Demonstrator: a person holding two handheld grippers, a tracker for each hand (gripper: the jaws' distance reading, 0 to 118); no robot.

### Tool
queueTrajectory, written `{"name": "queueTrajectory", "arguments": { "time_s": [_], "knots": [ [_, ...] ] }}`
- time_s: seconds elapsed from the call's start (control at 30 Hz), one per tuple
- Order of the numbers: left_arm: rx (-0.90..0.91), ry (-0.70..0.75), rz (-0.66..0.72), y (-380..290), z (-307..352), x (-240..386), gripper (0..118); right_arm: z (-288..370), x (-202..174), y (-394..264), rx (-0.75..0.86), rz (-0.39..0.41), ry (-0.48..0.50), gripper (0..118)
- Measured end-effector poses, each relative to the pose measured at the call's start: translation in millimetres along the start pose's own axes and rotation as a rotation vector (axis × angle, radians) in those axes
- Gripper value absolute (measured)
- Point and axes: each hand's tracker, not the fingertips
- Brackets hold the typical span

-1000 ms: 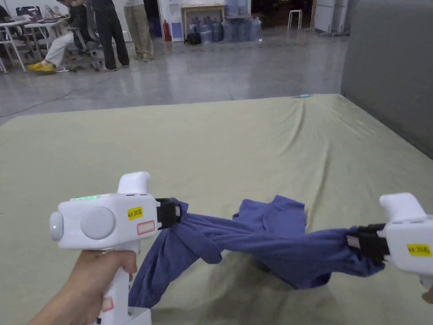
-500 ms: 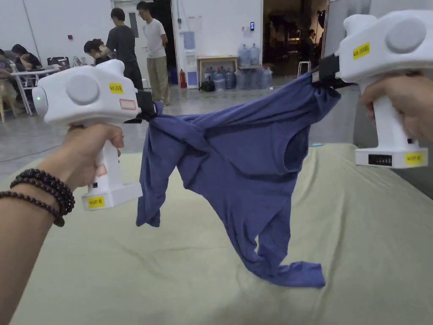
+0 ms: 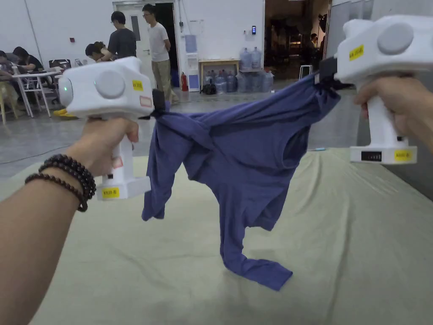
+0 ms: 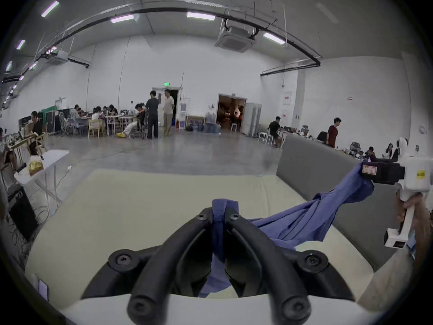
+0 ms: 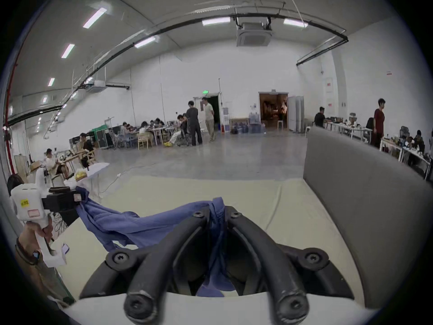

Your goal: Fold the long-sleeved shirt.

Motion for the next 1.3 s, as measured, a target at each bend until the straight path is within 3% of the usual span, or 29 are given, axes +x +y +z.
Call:
{"name": "queueTrajectory", "arguments": {
  "time_s": [0.23, 0.37, 0.63, 0.73, 0.93, 1.07, 1.1, 1.13, 1.17, 1.2, 1.23, 1.3],
  "knots": [
    [-0.215, 0.034, 0.043, -165.7, -58.9, -23.8, 1, -65.4, 15.3, -167.3, -0.258, -0.055, 0.006, 7],
    [-0.261, 0.025, 0.056, -213.1, -53.8, -36.6, 1, -57.8, 20.6, -221.4, -0.314, -0.074, 0.027, 7],
    [-0.269, -0.041, -0.012, -290.9, 66.5, -18.3, 1, 63.3, 6.6, -301.6, -0.405, 0.072, 0.14, 7],
    [-0.328, -0.037, 0.001, -339.1, 100.6, -9.8, 1, 103.1, -0.6, -345.3, -0.472, 0.092, 0.173, 7],
    [-0.423, -0.011, 0.015, -419.1, 122.1, -9.5, 1, 112.1, -1.7, -437.5, -0.69, 0.172, 0.182, 7],
    [-0.408, -0.015, 0.038, -432.0, 125.4, -10.1, 3, 104.5, -3.9, -460.8, -0.711, 0.192, 0.154, 7],
    [-0.397, -0.012, 0.038, -430.3, 127.0, -11.2, 20, 102.4, -2.5, -460.8, -0.712, 0.174, 0.15, 15],
    [-0.383, -0.006, 0.05, -426.2, 130.0, -12.7, 51, 104.7, -0.3, -457.7, -0.714, 0.151, 0.161, 35],
    [-0.383, -0.003, 0.061, -420.5, 134.7, -12.5, 89, 107.1, 1.3, -452.5, -0.718, 0.145, 0.166, 66],
    [-0.399, -0.001, 0.074, -412.5, 138.4, -14.6, 116, 111.9, 2.6, -444.9, -0.705, 0.136, 0.166, 100],
    [-0.415, -0.003, 0.093, -404.4, 144.3, -16.6, 118, 117.4, 3.3, -437.1, -0.679, 0.116, 0.166, 106],
    [-0.344, -0.007, 0.135, -385.0, 166.1, -19.3, 118, 138.2, 4.8, -415.2, -0.585, 0.074, 0.159, 106]
  ]
}}
